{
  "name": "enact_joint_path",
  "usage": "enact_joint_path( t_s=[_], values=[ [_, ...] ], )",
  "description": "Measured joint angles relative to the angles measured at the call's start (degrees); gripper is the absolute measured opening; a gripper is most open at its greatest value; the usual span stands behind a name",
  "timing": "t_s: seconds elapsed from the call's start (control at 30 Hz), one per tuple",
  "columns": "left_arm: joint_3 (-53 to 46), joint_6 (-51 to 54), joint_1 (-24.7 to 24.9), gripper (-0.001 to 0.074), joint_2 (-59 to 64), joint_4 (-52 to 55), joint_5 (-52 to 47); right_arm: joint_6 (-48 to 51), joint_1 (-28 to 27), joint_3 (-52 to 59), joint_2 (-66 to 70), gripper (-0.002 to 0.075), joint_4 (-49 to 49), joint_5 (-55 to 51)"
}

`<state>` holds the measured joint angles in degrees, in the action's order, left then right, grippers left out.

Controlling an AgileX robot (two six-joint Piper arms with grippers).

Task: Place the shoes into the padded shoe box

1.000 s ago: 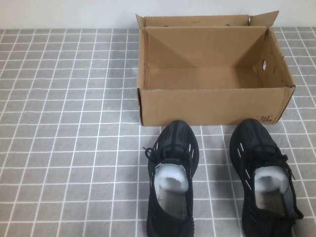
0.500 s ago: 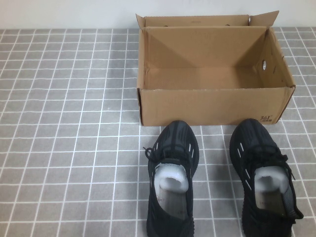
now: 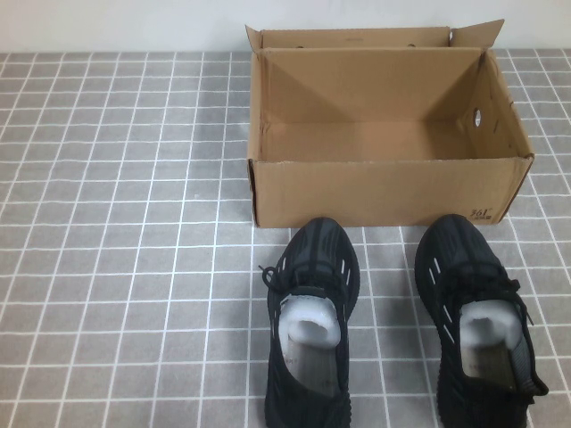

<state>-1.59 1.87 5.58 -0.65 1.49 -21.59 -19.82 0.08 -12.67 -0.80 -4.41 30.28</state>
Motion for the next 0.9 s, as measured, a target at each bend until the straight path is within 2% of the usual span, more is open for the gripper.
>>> enact_joint_path(
  t_s=[0.2, 0.43, 0.57, 0.77, 0.9],
  values=[
    [0.0, 0.0, 0.0, -0.0004, 0.0, 0.0, 0.0, -0.01, 0.0, -13.9, 3.73, -0.0008, 1.71, -17.81],
    [0.0, 0.0, 0.0, -0.0004, 0.0, 0.0, 0.0, 0.66, 0.0, -25.4, 17.35, -0.0008, 1.42, -41.32],
    [0.0, 0.0, 0.0, -0.0004, 0.0, 0.0, 0.0, 3.26, 0.0, -25.79, 22.49, -0.0008, -0.15, -43.3],
    [0.0, 0.0, 0.0, -0.0004, 0.0, 0.0, 0.0, 3.58, 0.0, -25.84, 28.49, -0.0008, 5.74, -45.07],
    [0.0, 0.0, 0.0, -0.0004, 0.0, 0.0, 0.0, 7.85, 0.0, -25.93, 32.34, -0.0008, 7.13, -48.27]
  ],
)
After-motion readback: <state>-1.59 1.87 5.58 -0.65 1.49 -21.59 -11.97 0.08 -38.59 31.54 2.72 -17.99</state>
